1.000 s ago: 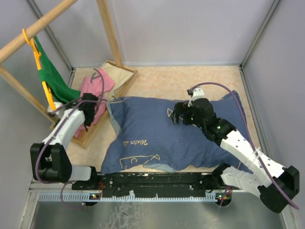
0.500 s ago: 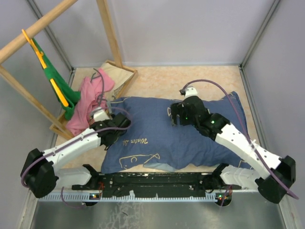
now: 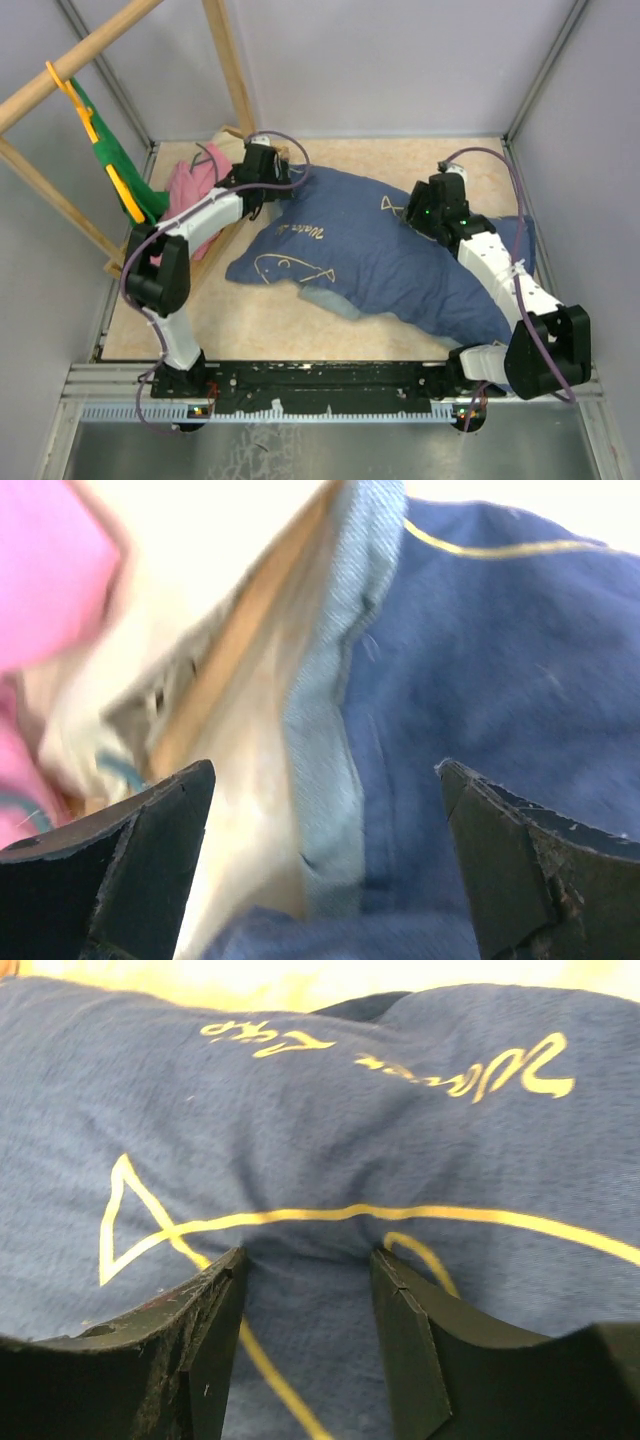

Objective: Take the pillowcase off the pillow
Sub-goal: Adjust the pillow at the center of the board.

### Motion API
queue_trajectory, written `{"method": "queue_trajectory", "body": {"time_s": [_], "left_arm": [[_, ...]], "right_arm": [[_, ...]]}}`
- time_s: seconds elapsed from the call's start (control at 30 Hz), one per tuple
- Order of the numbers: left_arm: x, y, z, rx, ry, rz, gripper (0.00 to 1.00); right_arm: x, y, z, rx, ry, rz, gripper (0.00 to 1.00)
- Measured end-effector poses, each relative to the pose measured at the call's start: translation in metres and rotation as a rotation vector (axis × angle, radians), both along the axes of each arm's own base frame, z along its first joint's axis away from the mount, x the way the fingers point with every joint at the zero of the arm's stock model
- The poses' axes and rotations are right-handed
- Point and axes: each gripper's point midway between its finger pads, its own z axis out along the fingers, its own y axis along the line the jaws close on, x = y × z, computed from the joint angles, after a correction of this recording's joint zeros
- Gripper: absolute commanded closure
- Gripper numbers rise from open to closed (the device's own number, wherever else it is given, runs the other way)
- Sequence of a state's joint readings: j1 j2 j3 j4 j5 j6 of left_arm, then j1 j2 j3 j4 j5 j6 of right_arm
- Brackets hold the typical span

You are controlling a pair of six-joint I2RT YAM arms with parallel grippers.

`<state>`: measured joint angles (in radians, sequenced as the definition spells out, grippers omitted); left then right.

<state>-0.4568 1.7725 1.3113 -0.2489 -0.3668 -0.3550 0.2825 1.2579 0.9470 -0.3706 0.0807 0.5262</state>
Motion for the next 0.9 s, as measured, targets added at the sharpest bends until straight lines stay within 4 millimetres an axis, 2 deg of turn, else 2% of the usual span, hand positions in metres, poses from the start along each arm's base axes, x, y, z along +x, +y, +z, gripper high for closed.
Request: {"method": "queue_trajectory", "body": {"time_s": [0.13,0.23,0.33,0.43,0.53,0.73,0.83,0.9], "left_arm": [[0.061,0.014,-0.007,0.019,-0.006,-0.02,0.01],[0.105,0.022,-0.016,0.038,-0.016,-0.024,0.02],[0.136,0.031,-0.034,0.069,-0.005,-0.027,0.02],[0.148,0.038,-0.054,0.11,0.025,-0.034,0.01],[0.15,0.049,-0.073,0.157,0.061,-0.036,0.01],[0.151,0.063,-0.076,0.169,0.074,-0.024,0.02],[0.153,0.086,-0.078,0.134,0.076,0.019,0.02],[0.151,0.109,-0.077,0.118,0.082,0.059,0.02]], "right_arm": [[0.013,-0.02,-0.003,-0.005,-0.004,-0.105,0.46],[0.02,-0.025,0.0,-0.014,-0.012,-0.142,0.4],[0.028,-0.027,0.005,-0.016,-0.023,-0.166,0.33],[0.03,-0.027,0.008,-0.015,-0.028,-0.172,0.26],[0.027,-0.025,0.007,-0.036,-0.025,-0.169,0.22],[0.01,-0.012,0.016,-0.105,-0.042,-0.113,0.15],[-0.005,0.001,0.028,-0.116,-0.07,-0.058,0.08],[-0.017,0.008,0.032,-0.122,-0.084,-0.016,0.02]]}}
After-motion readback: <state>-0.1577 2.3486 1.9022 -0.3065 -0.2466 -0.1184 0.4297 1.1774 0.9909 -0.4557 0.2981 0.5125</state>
